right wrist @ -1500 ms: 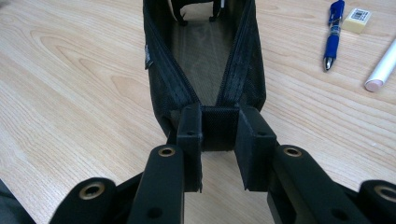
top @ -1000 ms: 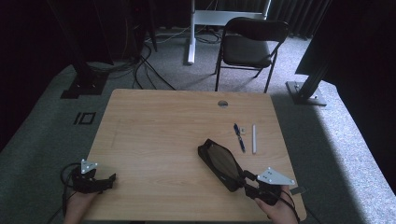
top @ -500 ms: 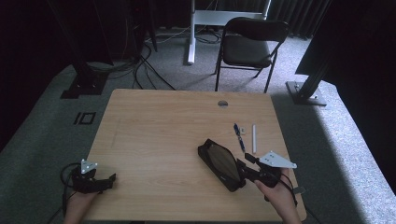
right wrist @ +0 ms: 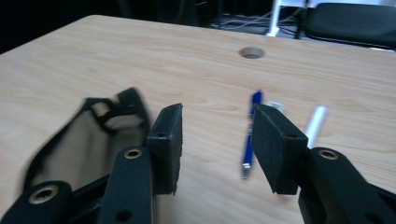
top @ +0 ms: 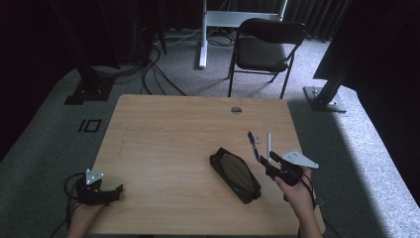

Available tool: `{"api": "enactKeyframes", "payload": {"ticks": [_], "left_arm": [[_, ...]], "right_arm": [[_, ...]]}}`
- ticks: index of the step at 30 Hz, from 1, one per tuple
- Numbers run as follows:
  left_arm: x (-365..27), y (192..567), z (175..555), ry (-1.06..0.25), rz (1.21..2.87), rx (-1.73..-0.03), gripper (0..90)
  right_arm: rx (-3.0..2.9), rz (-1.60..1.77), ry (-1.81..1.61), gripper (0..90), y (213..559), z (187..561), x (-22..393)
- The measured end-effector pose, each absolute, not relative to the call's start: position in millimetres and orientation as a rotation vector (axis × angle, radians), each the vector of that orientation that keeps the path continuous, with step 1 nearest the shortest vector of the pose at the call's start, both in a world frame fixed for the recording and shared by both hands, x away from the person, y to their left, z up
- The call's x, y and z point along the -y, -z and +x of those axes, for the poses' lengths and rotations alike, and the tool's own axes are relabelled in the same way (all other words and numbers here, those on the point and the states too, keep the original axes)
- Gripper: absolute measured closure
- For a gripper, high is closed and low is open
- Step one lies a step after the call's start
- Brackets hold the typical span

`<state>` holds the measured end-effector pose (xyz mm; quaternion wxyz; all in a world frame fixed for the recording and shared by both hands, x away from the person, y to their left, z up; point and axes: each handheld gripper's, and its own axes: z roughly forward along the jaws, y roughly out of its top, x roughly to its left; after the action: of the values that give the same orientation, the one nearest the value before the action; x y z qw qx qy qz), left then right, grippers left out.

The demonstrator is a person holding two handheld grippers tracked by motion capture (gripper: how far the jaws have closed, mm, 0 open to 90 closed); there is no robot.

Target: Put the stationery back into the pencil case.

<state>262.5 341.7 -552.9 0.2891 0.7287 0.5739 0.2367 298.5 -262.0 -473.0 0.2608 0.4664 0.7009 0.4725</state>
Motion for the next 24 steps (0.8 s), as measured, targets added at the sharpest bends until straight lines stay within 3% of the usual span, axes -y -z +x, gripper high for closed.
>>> {"api": "enactKeyframes", "payload": {"ticks": [24], "left_arm": [[-342,553,263,-0.632,1.944,-1.532,0.2]], "right_arm": [[-1.802,1.493,-1.105,54.1,514,368,290]]}}
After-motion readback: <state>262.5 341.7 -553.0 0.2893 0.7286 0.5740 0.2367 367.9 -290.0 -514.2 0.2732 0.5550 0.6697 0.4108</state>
